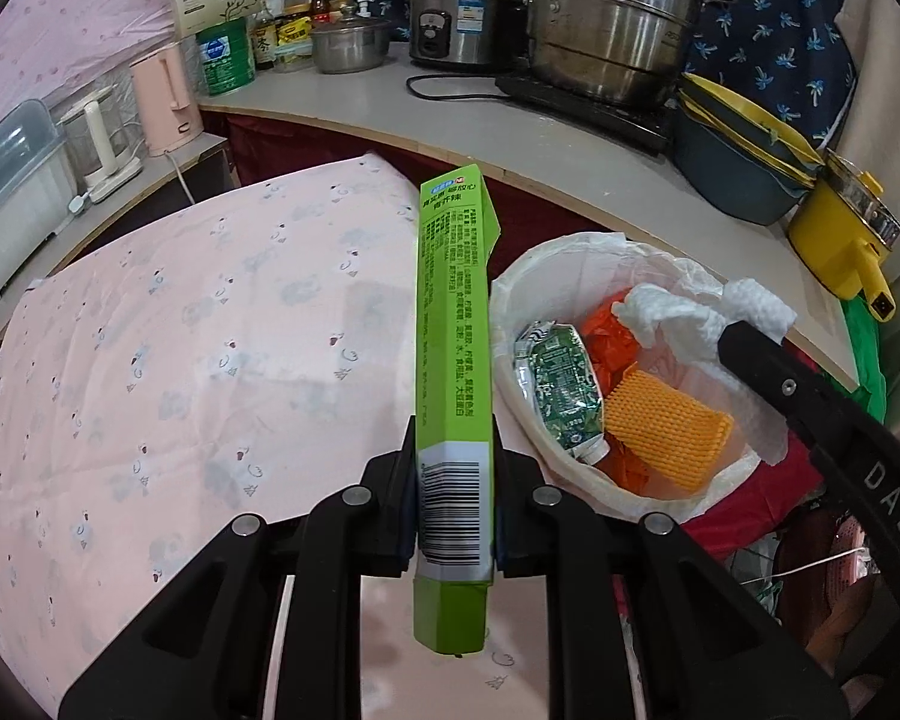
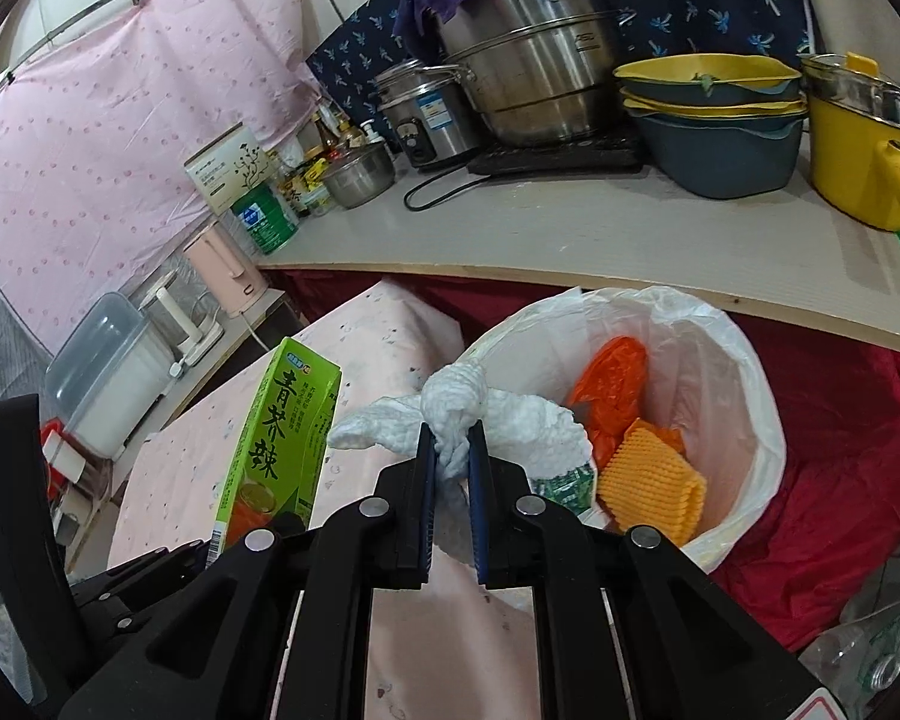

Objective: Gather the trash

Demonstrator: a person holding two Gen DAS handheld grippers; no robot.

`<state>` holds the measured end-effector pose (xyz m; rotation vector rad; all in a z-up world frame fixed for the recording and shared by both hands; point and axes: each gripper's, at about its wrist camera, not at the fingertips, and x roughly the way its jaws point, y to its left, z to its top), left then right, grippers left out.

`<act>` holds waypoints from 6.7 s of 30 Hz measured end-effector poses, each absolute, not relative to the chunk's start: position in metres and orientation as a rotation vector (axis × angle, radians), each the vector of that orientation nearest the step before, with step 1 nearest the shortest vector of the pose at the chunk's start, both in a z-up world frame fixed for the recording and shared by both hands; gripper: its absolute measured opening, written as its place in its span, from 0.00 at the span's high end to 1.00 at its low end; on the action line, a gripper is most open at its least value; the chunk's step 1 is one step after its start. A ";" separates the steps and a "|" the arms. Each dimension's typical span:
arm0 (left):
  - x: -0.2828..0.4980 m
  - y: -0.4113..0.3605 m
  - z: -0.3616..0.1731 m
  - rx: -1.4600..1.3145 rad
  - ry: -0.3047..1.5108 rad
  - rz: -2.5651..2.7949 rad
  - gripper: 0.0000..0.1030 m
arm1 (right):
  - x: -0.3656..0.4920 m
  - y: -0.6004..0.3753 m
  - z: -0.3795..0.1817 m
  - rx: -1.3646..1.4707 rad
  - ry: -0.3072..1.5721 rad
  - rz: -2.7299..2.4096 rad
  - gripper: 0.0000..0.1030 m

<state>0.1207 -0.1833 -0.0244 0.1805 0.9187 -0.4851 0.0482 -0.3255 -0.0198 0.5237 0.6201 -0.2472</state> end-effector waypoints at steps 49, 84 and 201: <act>0.138 -0.218 -0.020 0.230 0.840 -0.480 0.33 | 0.067 -0.373 -0.017 0.518 0.604 -0.338 0.56; 0.102 -0.151 0.005 0.177 0.782 -0.410 0.22 | 0.024 -0.307 0.021 0.334 0.595 -0.334 0.25; 0.047 -0.125 -0.027 0.213 0.741 -0.307 0.07 | -0.036 -0.270 -0.033 0.217 0.687 -0.400 0.06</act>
